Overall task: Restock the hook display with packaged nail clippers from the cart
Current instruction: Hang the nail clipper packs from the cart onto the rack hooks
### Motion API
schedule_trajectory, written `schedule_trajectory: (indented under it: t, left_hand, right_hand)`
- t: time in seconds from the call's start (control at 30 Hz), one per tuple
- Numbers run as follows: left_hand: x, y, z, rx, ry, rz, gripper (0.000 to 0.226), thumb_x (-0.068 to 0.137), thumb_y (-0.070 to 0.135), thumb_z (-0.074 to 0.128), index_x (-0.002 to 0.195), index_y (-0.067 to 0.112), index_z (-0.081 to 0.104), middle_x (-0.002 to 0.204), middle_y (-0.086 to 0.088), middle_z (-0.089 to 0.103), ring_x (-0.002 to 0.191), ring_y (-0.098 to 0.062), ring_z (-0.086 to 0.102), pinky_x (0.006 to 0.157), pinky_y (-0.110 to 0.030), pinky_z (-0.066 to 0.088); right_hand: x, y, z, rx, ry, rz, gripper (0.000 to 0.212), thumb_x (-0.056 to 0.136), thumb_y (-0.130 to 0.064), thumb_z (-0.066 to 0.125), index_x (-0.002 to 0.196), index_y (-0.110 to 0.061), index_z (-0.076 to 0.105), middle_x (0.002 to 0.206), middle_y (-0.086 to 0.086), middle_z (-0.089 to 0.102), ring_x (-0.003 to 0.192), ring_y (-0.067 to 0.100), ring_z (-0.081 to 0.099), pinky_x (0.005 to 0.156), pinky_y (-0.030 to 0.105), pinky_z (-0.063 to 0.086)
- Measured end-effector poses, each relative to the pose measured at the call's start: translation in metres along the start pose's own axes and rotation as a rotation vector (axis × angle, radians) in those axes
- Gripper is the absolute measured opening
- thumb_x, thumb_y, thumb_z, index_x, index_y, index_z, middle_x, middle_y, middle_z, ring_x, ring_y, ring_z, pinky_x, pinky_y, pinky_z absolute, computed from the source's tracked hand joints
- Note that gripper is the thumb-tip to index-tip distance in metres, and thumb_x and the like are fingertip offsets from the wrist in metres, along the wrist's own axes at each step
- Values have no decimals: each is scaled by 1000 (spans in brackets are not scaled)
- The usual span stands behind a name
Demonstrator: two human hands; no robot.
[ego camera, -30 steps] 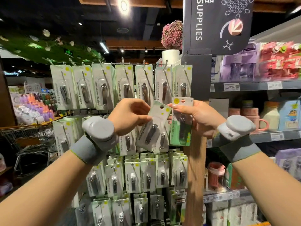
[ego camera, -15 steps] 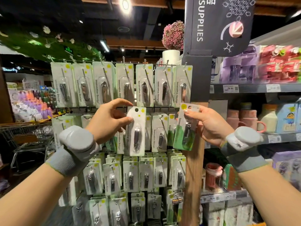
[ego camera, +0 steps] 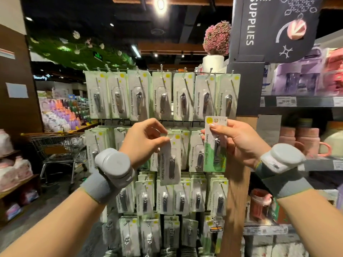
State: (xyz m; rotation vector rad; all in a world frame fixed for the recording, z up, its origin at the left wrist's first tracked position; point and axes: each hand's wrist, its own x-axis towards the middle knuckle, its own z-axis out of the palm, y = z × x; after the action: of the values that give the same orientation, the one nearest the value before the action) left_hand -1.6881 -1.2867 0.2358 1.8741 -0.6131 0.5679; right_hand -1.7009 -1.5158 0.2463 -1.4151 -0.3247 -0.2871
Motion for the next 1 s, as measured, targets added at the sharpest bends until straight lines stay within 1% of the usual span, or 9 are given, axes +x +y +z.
schedule_trajectory:
  t: [0.13, 0.3, 0.43, 0.67, 0.77, 0.83, 0.87, 0.9, 1.0]
  left_hand:
    - [-18, -13, -16, 1, -30, -44, 22, 74, -5, 73, 71, 15, 64, 63, 3, 66, 54, -3, 57, 54, -20, 48]
    - [-36, -32, -47, 17, -83, -113, 19, 73, -5, 74, 71, 13, 67, 64, 1, 67, 55, -4, 59, 58, -22, 50]
    - [-46, -41, -74, -41, -124, -132, 16, 73, -10, 71, 72, 5, 66, 58, 1, 64, 49, -1, 57, 51, -14, 46]
    - [-47, -61, -135, -21, -171, -67, 17, 72, -6, 74, 72, 10, 67, 64, -4, 68, 59, -13, 62, 59, -24, 55]
    - [-45, -66, -150, -31, -141, -50, 11, 73, -4, 75, 75, 5, 69, 72, -17, 70, 64, -20, 63, 62, -31, 55]
    - [-42, -66, -155, -33, -119, -40, 9, 73, -4, 75, 78, 2, 70, 75, -19, 70, 66, -24, 64, 65, -35, 56]
    - [-40, -64, -156, -30, -108, -34, 9, 73, -3, 75, 78, 2, 70, 75, -19, 70, 66, -25, 64, 65, -35, 56]
    - [-38, -63, -156, -28, -101, -27, 9, 73, -3, 75, 79, 2, 70, 75, -19, 70, 66, -24, 64, 64, -33, 56]
    - [-30, -57, -157, -33, -77, -17, 10, 74, -4, 74, 80, 2, 70, 77, -18, 71, 68, -23, 65, 62, -27, 56]
  right_hand:
    - [3, 8, 25, -8, -48, 3, 8, 83, -3, 62, 88, -6, 68, 80, 8, 74, 70, 13, 70, 58, 20, 55]
    - [5, 19, 59, 35, -91, 12, 18, 71, -11, 67, 88, -6, 69, 80, 7, 74, 69, 13, 68, 65, 21, 55]
    - [4, 27, 90, 58, -71, 12, 6, 82, -4, 61, 87, -3, 66, 73, 4, 73, 64, 10, 68, 61, 20, 55]
    - [-5, 31, 153, 23, 90, -27, 12, 92, -12, 55, 89, -7, 66, 70, 1, 73, 56, 8, 65, 49, 16, 51]
    - [-3, 29, 163, -100, 287, -42, 50, 90, -41, 58, 113, 3, 63, 99, 8, 72, 80, 19, 71, 66, 23, 52]
    - [-7, 22, 167, -146, 336, -2, 72, 71, -69, 61, 93, -2, 71, 74, 6, 68, 75, 32, 62, 69, 40, 44]
    - [-6, 20, 167, -148, 346, 26, 67, 65, -74, 60, 74, -8, 71, 60, 3, 57, 68, 30, 53, 67, 41, 39]
    - [-6, 17, 168, -142, 364, 45, 58, 70, -71, 59, 62, -13, 62, 52, 0, 50, 63, 28, 50, 66, 39, 38]
    - [-4, 5, 174, -76, 383, 32, 37, 91, -37, 53, 61, -14, 52, 45, 0, 47, 43, 17, 47, 46, 26, 40]
